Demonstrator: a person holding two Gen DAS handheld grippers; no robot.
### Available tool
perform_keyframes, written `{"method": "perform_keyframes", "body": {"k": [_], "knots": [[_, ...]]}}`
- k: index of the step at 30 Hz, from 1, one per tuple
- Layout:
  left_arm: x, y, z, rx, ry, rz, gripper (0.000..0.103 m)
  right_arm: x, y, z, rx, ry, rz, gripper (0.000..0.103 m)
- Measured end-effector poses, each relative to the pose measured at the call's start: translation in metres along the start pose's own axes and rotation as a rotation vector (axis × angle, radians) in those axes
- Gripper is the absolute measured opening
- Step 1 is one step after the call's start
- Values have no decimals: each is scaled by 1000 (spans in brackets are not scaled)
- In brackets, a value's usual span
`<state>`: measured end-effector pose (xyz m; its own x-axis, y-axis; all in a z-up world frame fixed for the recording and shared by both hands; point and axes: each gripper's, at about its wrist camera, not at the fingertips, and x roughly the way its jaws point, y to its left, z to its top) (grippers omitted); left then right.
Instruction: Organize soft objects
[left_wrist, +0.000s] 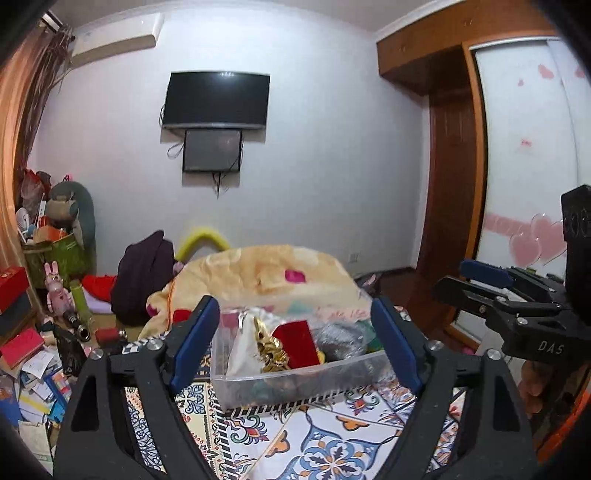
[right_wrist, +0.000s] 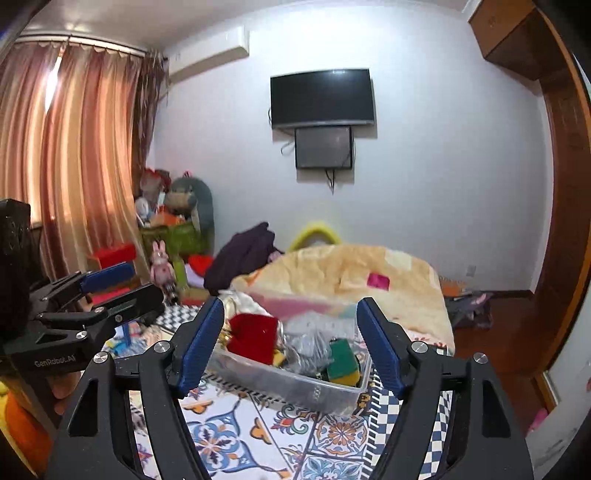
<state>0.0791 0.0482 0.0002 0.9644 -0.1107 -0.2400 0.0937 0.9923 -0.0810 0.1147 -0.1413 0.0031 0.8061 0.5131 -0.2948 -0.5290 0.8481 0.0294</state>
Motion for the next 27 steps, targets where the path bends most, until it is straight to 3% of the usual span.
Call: {"method": "perform_keyframes", "body": {"k": [2, 4, 9, 13, 27], "knots": [[-11, -2, 4, 3, -26, -9, 90, -6, 3, 1, 2, -16, -1, 84], [-17, -3, 6, 2, -42, -10, 98, -10, 6, 0, 2, -37, -7, 86], [-27, -3, 7, -11, -56, -9, 101, -19, 8, -4, 19, -50, 1, 89], [-29, -4, 2, -7, -58, 10, 102, -21, 10, -8, 22, -71, -14, 103], [-28, -7, -4, 1, -46, 3, 102, -28, 11, -15, 18, -87, -20, 103]]}}
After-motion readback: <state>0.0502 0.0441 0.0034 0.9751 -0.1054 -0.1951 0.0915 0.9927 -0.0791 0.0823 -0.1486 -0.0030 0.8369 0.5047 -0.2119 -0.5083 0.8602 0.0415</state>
